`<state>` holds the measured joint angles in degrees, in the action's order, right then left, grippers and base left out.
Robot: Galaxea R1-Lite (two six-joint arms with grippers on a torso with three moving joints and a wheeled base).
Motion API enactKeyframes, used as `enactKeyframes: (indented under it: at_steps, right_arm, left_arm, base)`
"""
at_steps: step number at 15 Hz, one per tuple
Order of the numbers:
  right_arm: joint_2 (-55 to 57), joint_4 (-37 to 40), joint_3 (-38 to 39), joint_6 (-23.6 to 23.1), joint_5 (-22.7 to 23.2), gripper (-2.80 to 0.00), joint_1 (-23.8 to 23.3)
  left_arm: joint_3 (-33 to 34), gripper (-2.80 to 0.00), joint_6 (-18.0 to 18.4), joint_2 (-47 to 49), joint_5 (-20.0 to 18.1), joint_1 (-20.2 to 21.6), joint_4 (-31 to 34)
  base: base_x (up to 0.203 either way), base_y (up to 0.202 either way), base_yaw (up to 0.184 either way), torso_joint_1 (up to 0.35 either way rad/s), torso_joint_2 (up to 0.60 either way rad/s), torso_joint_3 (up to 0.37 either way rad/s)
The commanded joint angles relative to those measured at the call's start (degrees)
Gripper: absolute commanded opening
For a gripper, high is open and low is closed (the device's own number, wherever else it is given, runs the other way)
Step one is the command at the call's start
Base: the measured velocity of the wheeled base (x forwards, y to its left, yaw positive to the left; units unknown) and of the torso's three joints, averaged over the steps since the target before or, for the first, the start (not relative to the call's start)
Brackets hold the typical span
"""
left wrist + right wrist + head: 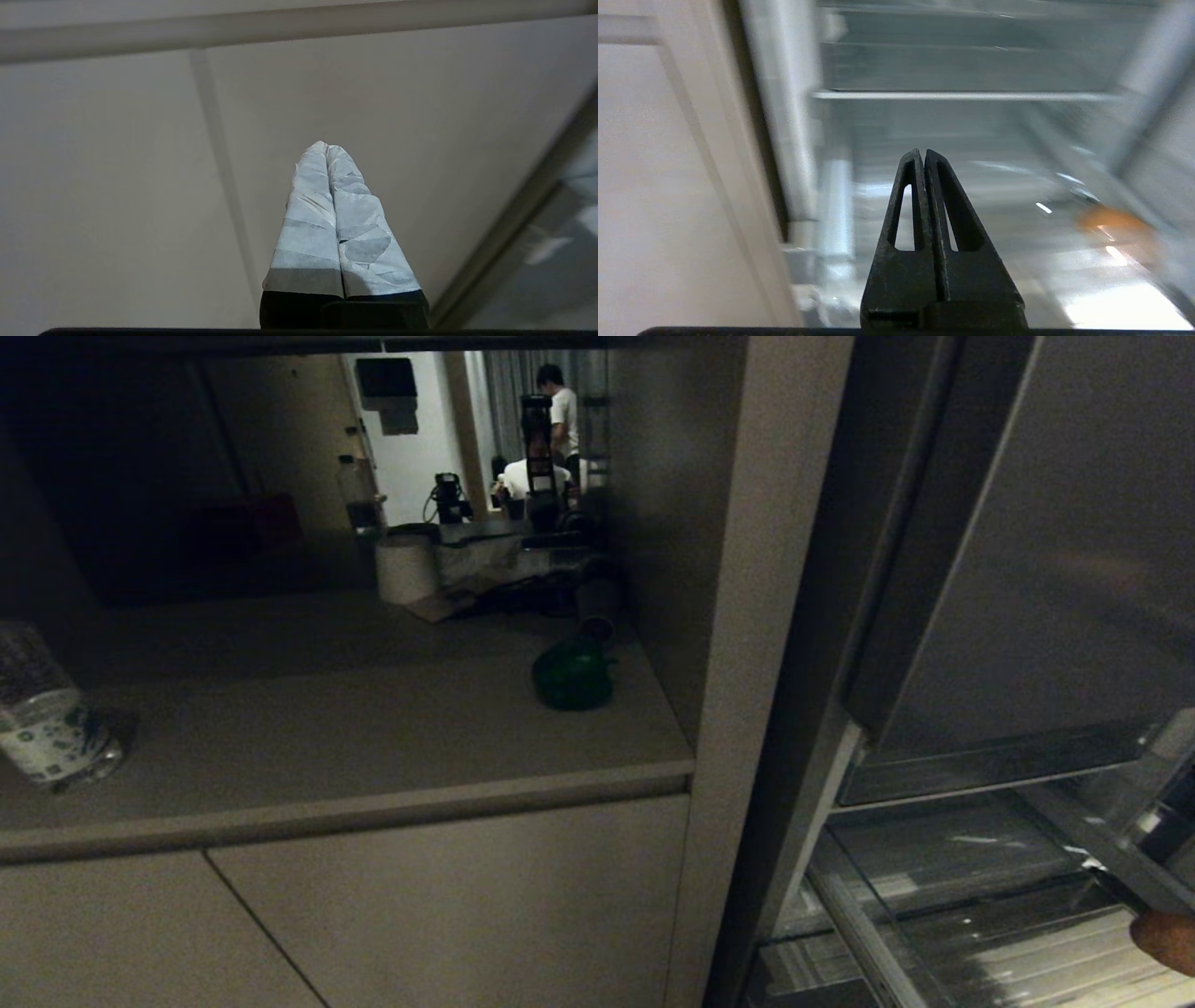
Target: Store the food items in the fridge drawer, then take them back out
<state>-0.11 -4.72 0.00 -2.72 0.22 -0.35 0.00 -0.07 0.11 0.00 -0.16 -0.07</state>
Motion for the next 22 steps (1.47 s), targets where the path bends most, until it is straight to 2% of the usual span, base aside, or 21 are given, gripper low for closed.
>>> enactKeyframes:
  at_steps: [1,9,18,22]
  right_arm:
    - [0.11,-0.03,1.68,0.42,0.04,-2.8,0.0]
    - [0.11,-0.12,1.67,2.89,-0.57,-2.8,0.0]
    - [0.11,-0.12,1.67,3.25,-0.83,-2.8,0.0]
    - [0.11,-0.12,1.67,3.25,-0.83,-2.8,0.0]
  left_arm:
    - [0.0,-2.8,-0.01,0.07,0.0,-0.02,-0.01]
    - [0.0,-2.8,-0.01,0.07,0.0,-0.02,-0.01]
    - [0.0,-2.8,0.07,0.07,0.0,-0.02,-0.01]
    - [0.0,-2.8,0.07,0.07,0.0,-0.02,-0.01]
  base:
    - [-0.001,0.009,-0.123,-0.002,0.0,-0.001]
    - [0.0,0.001,-0.009,0.0,0.0,0.0]
    - [0.0,0.0,0.0,0.0,0.0,0.0]
    - [0.002,-0.151,0.005,0.001,0.0,-0.001]
